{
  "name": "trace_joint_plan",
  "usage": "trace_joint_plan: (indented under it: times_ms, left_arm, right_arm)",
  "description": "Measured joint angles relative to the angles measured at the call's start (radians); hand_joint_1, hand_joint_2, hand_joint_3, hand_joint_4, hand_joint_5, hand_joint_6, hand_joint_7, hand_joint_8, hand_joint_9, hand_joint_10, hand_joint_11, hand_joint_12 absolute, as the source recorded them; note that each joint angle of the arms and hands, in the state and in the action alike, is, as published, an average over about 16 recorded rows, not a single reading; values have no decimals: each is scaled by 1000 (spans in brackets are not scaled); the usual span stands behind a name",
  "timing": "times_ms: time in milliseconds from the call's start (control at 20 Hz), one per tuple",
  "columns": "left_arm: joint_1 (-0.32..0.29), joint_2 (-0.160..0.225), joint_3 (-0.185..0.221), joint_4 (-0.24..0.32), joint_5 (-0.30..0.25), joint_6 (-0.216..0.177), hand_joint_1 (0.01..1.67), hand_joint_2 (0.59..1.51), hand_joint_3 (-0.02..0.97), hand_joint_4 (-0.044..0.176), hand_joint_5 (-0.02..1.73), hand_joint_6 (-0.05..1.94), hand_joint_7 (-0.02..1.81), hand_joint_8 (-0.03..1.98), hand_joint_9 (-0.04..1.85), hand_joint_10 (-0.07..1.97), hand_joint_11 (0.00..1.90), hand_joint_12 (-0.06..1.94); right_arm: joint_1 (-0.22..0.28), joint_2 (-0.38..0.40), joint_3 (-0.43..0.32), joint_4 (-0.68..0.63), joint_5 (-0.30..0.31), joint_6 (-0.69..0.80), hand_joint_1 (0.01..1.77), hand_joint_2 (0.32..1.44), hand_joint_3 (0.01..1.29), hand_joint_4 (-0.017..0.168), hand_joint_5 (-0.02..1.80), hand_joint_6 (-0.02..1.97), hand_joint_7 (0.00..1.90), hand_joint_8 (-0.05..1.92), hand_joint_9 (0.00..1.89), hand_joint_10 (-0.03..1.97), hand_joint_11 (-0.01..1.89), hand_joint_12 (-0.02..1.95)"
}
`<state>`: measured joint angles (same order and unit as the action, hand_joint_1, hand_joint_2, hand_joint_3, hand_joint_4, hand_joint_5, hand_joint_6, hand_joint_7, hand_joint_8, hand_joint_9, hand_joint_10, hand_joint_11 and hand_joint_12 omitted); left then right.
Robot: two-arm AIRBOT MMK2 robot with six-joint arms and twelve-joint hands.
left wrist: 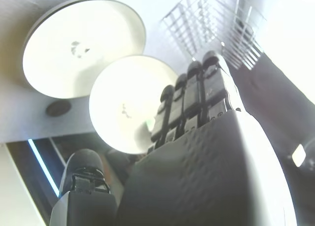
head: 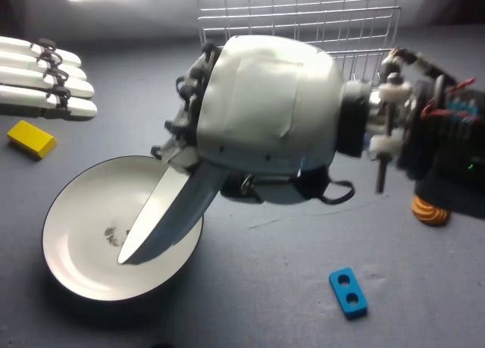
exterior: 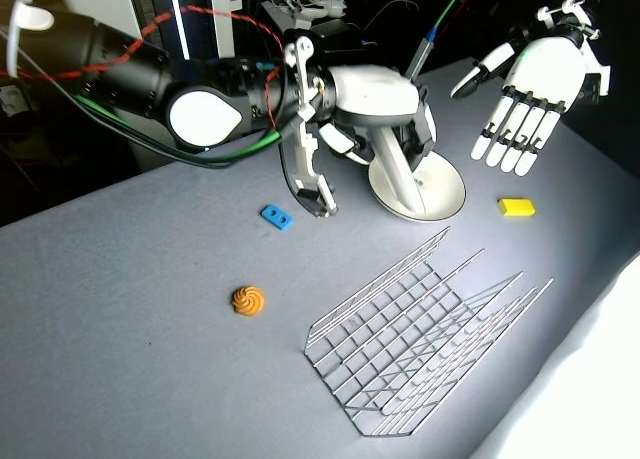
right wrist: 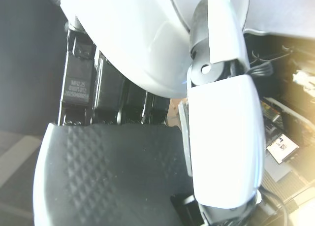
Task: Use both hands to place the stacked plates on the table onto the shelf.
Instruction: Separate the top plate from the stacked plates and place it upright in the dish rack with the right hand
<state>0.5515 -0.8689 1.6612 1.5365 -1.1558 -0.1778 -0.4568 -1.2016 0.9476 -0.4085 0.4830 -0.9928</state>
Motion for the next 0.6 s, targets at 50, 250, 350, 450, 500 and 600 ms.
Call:
trace_joint_plan:
  times_ms: [50, 250, 350, 450, 500, 600]
  left_arm:
    - [-5, 1, 4, 2, -2, -5, 14, 1123, 19, 7, 20, 7, 17, -15, 21, 6, 14, 2]
    - [-22, 4, 15, 12, -12, -20, 14, 1124, 19, 7, 22, 7, 17, -15, 21, 7, 14, 2]
    - [-30, 6, 19, 17, -17, -27, 14, 1124, 18, 7, 22, 7, 17, -15, 20, 7, 15, 2]
    - [-38, 6, 22, 22, -20, -32, 14, 1124, 18, 8, 22, 7, 17, -15, 21, 7, 15, 2]
    - [-42, 6, 23, 25, -22, -34, 14, 1124, 18, 8, 22, 7, 17, -15, 20, 7, 15, 2]
    - [-50, 6, 24, 31, -24, -38, 14, 1124, 18, 8, 22, 6, 17, -15, 20, 7, 15, 2]
  right_arm:
    - [16, 14, -6, -26, -11, 46, 1187, 988, 12, 20, 978, 960, 1096, 793, 1272, 25, 908, 960]
    - [88, 62, -17, -147, -52, 282, 1187, 988, 12, 19, 978, 961, 1100, 783, 1272, 25, 912, 953]
    - [128, 84, -17, -208, -76, 414, 1187, 988, 12, 19, 979, 958, 1100, 783, 1271, 25, 911, 954]
    - [169, 104, -13, -268, -105, 551, 1188, 988, 12, 19, 981, 954, 1102, 775, 1271, 25, 911, 956]
    - [190, 113, -11, -299, -122, 619, 1188, 988, 12, 19, 982, 952, 1103, 772, 1271, 25, 912, 955]
    - [229, 129, -4, -356, -155, 749, 1188, 987, 12, 19, 982, 951, 1103, 769, 1274, 25, 913, 954]
